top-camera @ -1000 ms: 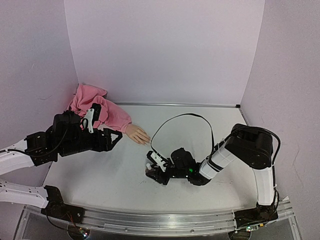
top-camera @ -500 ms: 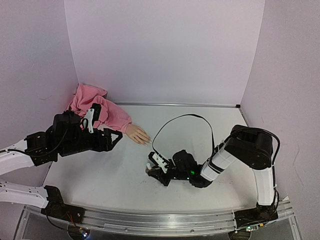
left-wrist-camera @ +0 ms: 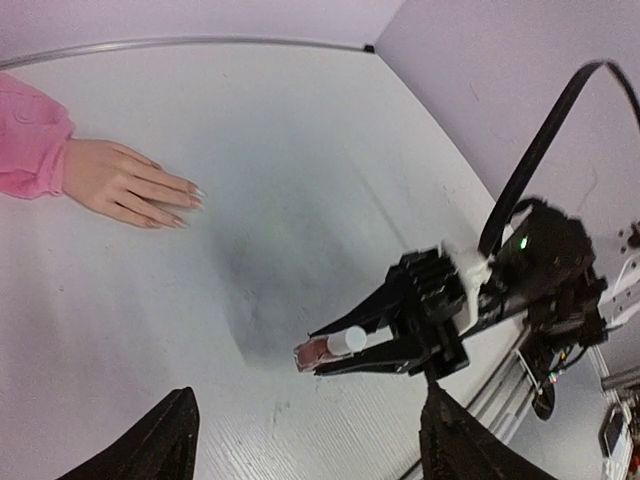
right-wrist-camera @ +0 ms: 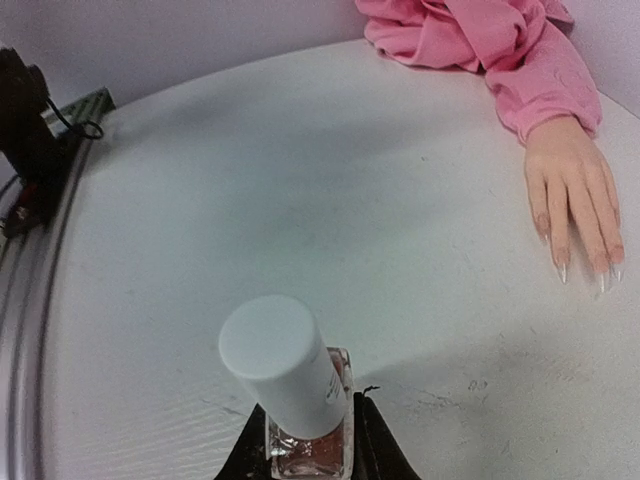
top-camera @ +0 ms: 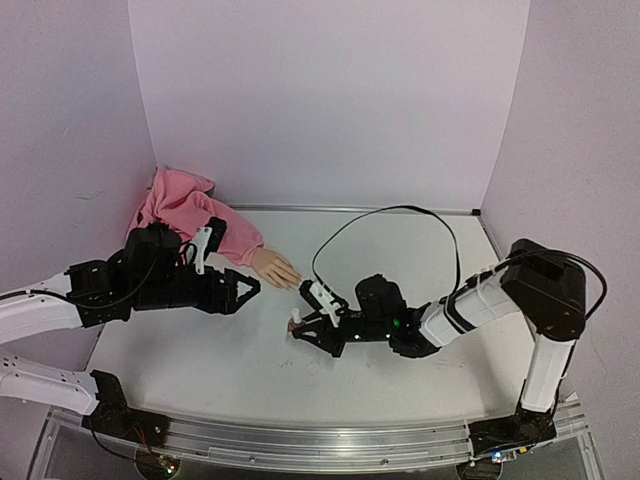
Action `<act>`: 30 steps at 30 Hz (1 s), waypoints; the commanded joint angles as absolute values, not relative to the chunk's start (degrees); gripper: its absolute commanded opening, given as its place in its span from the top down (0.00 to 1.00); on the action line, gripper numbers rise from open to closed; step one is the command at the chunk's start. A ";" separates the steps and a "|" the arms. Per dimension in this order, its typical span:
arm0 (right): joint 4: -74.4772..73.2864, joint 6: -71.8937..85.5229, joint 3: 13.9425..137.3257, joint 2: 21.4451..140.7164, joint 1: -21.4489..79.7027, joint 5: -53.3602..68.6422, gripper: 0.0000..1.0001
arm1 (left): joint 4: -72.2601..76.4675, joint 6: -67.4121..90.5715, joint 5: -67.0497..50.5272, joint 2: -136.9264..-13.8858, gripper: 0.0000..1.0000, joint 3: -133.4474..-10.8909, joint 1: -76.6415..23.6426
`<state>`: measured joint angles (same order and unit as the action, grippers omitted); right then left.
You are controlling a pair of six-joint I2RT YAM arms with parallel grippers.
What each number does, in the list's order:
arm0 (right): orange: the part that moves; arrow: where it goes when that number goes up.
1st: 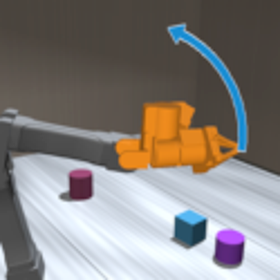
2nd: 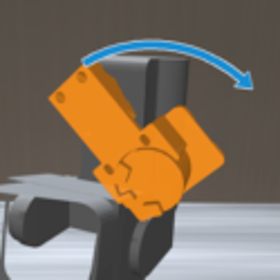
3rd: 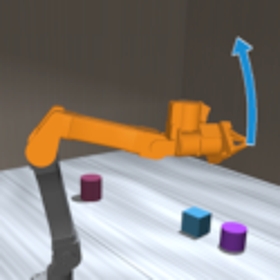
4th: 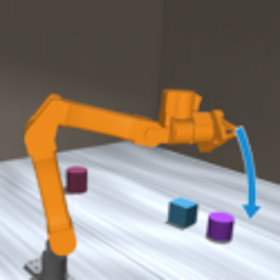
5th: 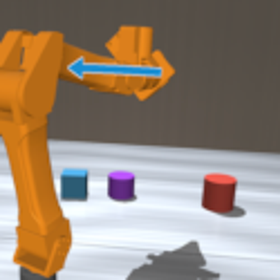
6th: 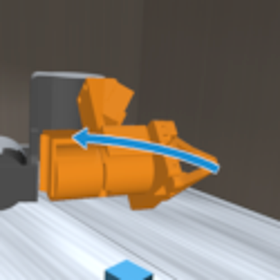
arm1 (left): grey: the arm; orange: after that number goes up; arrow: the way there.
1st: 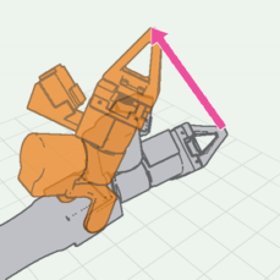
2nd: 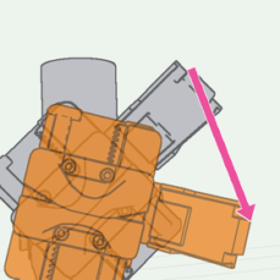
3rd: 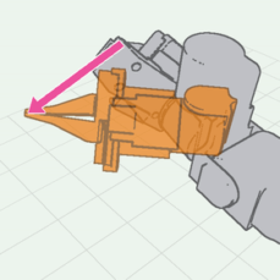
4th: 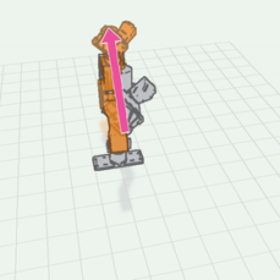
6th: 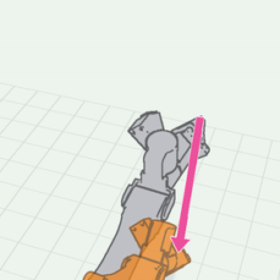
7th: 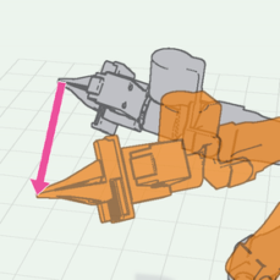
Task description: Paint the nails
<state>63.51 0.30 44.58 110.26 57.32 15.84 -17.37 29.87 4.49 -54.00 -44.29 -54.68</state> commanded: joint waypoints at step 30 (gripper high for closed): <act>34.01 6.08 60.56 91.50 54.58 24.43 1.00 | -13.06 21.18 4.74 -73.98 0.49 -64.57 -61.00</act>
<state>32.49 5.45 57.91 94.91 54.35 24.38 -16.38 22.22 4.25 -73.54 -61.14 -60.73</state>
